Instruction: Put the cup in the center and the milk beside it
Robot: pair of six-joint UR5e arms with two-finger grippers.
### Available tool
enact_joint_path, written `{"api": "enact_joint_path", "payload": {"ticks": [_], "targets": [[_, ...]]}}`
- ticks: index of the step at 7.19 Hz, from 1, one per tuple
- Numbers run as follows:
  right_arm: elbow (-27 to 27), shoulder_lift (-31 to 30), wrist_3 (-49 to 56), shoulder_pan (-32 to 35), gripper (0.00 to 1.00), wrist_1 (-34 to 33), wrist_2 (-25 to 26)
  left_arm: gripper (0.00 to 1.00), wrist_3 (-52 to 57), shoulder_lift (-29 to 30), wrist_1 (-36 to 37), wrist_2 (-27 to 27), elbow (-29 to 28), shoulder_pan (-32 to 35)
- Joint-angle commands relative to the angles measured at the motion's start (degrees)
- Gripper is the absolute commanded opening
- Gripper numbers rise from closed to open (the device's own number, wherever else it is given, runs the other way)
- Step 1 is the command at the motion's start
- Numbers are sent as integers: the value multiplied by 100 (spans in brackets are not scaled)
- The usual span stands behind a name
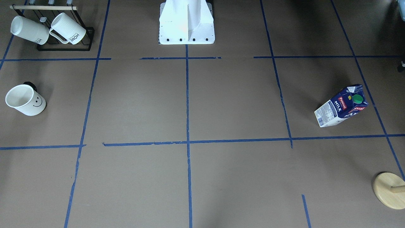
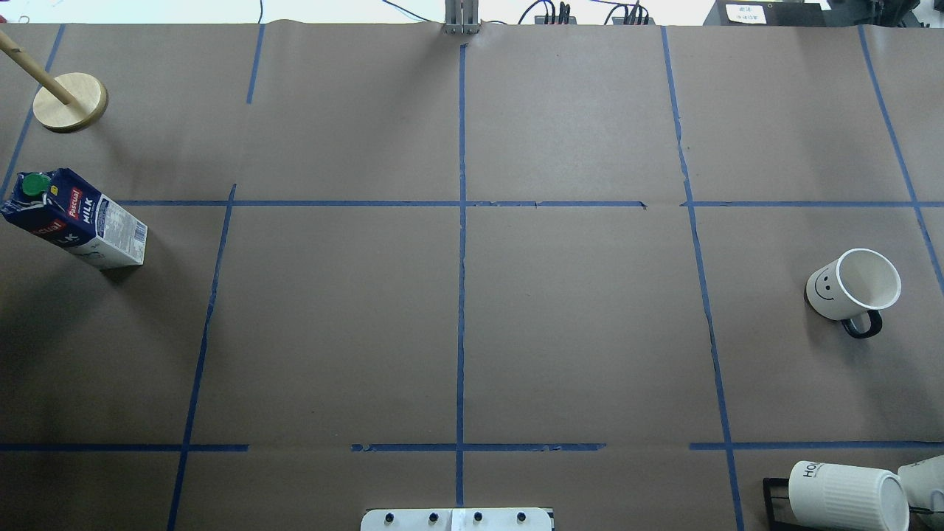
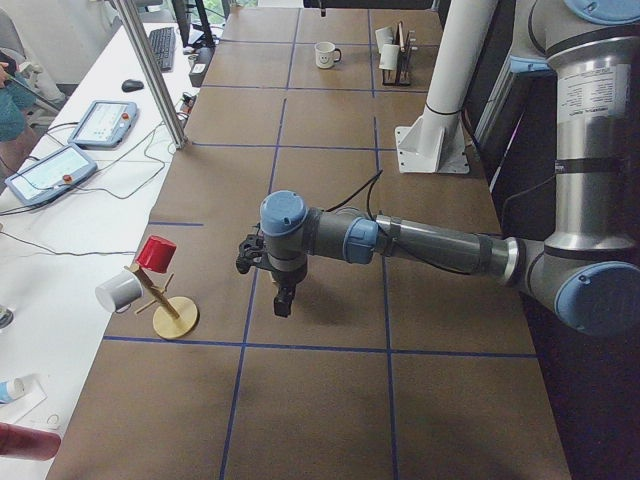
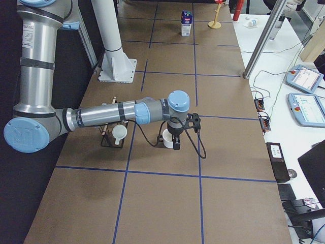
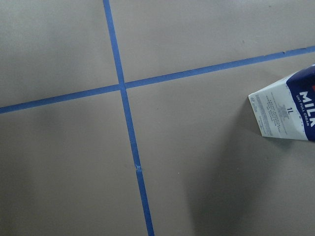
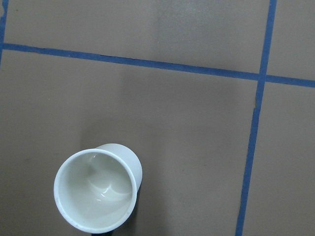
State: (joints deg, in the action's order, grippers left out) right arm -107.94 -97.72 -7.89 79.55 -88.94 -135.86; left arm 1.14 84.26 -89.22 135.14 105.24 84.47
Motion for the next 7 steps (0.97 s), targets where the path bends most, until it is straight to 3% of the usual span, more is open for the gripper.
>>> {"api": "enact_joint_path", "payload": {"ticks": [1, 4, 5, 7], "targets": [[79, -28, 15, 0, 100, 8, 163, 100, 0, -58, 27, 12, 57, 8], [62, -10, -342, -218, 100, 584, 165, 100, -9, -50, 36, 13, 93, -18], [71, -10, -1276, -620, 100, 1241, 191, 100, -9, -50, 28, 13, 102, -18], [176, -28, -2792, -1508, 100, 2561, 856, 100, -9, -50, 1, 13, 93, -18]]}}
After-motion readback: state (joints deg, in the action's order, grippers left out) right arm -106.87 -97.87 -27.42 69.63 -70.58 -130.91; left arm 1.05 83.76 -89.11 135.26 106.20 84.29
